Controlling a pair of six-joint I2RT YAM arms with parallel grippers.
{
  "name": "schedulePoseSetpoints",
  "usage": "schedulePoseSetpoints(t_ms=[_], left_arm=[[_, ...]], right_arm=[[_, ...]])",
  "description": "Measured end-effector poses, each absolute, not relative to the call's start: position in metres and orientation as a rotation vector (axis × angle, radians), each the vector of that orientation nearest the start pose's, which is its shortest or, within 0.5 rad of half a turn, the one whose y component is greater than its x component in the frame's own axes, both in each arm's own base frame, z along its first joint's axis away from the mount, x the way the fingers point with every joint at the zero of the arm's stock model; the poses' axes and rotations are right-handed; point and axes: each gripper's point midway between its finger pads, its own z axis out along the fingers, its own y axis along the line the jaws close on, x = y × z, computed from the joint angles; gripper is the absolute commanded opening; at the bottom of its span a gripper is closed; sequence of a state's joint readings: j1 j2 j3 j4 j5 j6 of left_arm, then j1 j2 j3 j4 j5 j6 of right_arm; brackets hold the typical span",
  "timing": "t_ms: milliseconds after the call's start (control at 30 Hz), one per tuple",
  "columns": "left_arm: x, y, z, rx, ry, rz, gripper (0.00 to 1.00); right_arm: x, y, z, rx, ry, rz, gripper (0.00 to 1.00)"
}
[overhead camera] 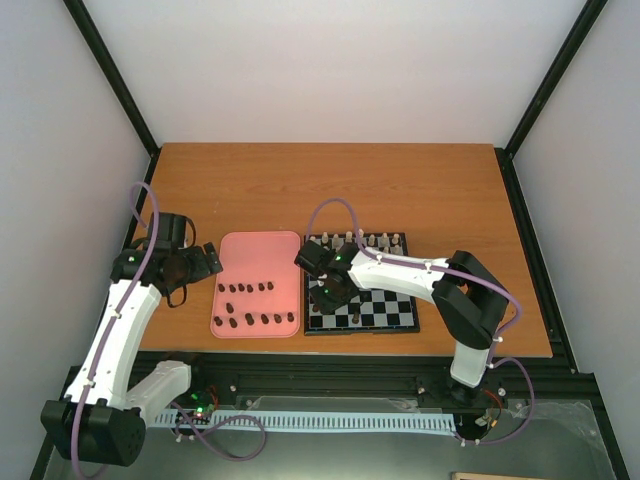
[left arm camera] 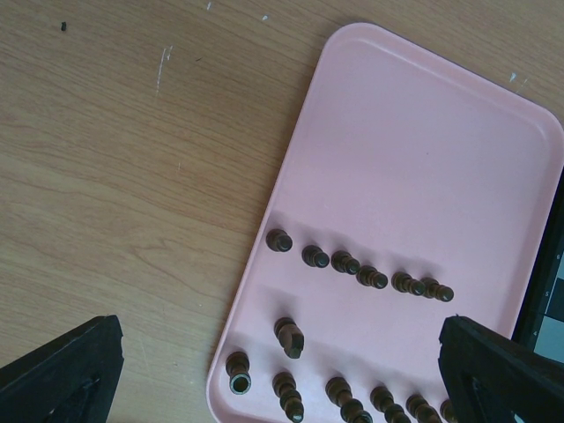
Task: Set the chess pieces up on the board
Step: Place the chess piece on the chessboard.
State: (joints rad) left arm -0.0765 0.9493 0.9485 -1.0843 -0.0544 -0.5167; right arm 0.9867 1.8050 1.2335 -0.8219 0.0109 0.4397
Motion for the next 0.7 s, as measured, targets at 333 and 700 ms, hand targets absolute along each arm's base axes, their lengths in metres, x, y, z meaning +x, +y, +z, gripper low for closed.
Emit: schedulePoseSetpoints(t_ms=[333, 700], left_arm=[[0.2270, -0.0081, 0.1698, -0.598, 2.594, -0.123, 1.00], [0.2278, -0.0081, 0.1704, -0.597, 2.590, -0.124, 1.00]], right_arm=[[0.2018, 0.3069, 0.0465, -0.800, 2.884, 0.197, 0.03], [0.2009, 0.3076, 0.0403, -0.797, 2.898, 0.194, 0.10]])
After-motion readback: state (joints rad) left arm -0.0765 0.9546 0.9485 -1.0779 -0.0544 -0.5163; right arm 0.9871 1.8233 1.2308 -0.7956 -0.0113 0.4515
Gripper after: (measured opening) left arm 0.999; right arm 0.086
